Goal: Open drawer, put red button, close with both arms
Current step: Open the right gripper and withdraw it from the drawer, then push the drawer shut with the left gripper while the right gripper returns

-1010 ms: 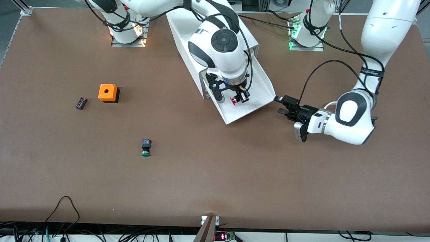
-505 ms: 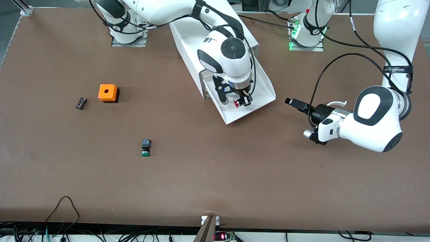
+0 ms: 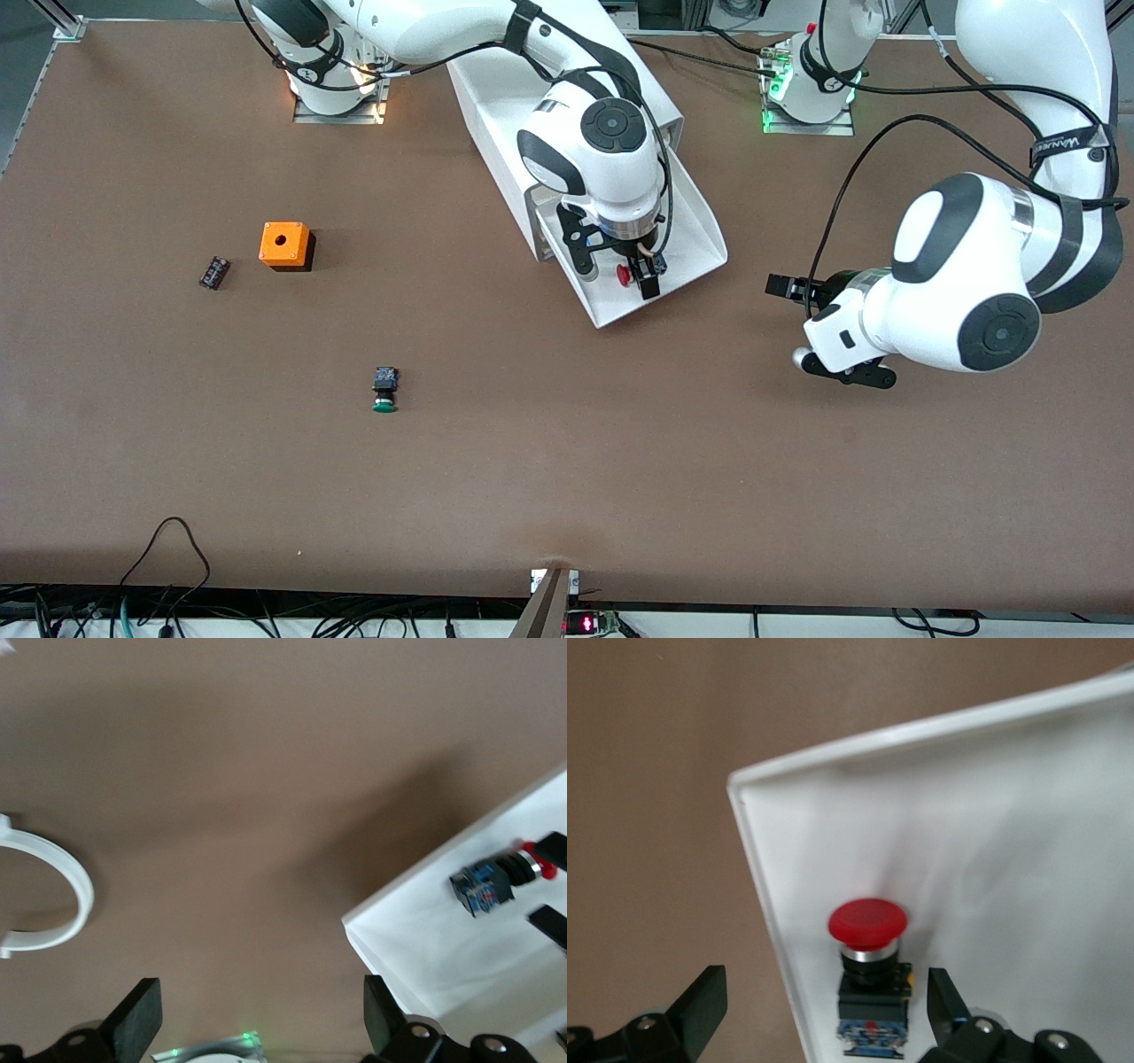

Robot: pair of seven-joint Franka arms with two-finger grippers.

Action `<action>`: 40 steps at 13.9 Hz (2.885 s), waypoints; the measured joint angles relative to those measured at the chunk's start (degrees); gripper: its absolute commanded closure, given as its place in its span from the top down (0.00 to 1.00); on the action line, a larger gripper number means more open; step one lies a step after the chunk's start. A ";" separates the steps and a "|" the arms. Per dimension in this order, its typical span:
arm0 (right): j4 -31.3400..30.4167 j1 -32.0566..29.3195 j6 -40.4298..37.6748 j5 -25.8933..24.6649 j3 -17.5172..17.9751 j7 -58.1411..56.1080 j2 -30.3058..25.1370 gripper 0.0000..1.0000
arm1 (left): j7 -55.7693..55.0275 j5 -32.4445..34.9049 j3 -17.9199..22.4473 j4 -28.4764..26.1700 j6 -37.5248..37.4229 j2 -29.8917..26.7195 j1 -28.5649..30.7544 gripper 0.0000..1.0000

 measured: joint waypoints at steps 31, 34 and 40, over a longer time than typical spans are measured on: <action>-32.94 -37.49 -20.75 11.78 -14.08 -123.53 -43.18 1.00 | -48.55 5.73 -11.33 -28.92 34.24 -2.70 -10.23 1.00; -36.27 -37.64 -20.73 11.12 -14.37 -124.08 -46.86 1.00 | -50.72 5.73 -14.66 -31.24 34.25 -3.06 -10.25 1.00; -39.49 -37.62 -20.66 8.58 -14.34 -124.07 -50.73 1.00 | -54.16 5.72 -18.38 -33.35 34.27 -3.40 -10.19 1.00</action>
